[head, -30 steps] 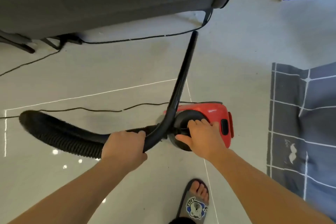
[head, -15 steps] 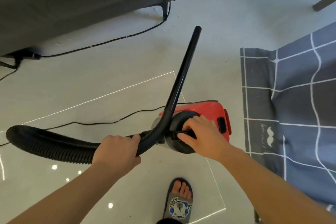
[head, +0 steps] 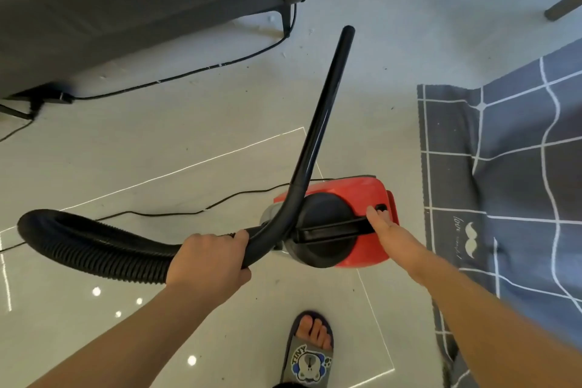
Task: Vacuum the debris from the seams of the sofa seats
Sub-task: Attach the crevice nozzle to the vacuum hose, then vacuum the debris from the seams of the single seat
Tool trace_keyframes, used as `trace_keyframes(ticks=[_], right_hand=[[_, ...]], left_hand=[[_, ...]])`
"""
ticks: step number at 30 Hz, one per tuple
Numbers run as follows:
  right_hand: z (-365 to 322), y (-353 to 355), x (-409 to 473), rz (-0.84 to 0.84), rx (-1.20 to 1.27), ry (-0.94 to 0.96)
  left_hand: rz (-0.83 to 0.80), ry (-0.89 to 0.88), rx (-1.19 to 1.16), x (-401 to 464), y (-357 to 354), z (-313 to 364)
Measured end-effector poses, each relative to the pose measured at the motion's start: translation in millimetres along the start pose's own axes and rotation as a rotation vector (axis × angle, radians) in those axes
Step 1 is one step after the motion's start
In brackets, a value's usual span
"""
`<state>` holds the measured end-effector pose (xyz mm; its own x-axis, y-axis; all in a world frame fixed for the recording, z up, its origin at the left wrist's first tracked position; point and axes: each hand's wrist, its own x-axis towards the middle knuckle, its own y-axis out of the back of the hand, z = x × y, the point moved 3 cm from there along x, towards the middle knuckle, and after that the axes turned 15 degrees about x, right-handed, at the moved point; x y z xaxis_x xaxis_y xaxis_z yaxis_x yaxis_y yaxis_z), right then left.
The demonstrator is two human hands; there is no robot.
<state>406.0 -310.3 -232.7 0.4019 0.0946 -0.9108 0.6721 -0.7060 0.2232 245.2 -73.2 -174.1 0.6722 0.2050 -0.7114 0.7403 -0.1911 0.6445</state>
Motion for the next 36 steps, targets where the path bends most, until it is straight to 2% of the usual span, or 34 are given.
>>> trace_keyframes(ticks=[3, 5, 8, 12, 17, 21, 24, 27, 32, 36], right_hand=[[-3.6, 7.5, -13.1, 0.044, -0.027, 0.011], [-7.1, 1.0, -32.1, 0.089, -0.104, 0.122], [-13.2, -24.8, -80.5, 0.075, -0.057, 0.277], [-34.3, -68.3, -167.6, 0.009, 0.058, 0.325], [-100.0, -138.3, -337.9, -0.072, 0.209, 0.465], [-139.4, -201.3, -482.1, -0.144, 0.397, 0.457], [-152.7, -247.6, -577.3, -0.209, 0.463, 0.526], [-156.6, -294.7, -668.8, -0.253, 0.426, 0.626], [-148.9, -353.8, -745.0, -0.305, 0.325, 0.674], [-146.7, -381.6, -771.2, -0.423, 0.29, 0.699]], left_hand=[[-0.017, -0.014, 0.009, -14.7, 4.6, -5.4], [-0.035, -0.028, 0.015, -27.1, 8.9, -13.3], [-0.019, -0.036, 0.022, -61.6, 22.8, -33.3], [0.038, -0.014, -0.023, -129.0, 50.1, -70.6], [0.171, 0.161, -0.197, -268.5, 92.2, -148.3], [0.233, 0.219, -0.428, -396.9, 104.6, -205.7], [0.291, 0.249, -0.744, -487.5, 101.2, -242.0], [0.383, 0.252, -1.058, -569.0, 82.4, -267.8], [0.542, 0.323, -1.42, -646.2, 58.5, -305.0], [0.689, 0.366, -1.649, -674.4, 61.3, -332.4]])
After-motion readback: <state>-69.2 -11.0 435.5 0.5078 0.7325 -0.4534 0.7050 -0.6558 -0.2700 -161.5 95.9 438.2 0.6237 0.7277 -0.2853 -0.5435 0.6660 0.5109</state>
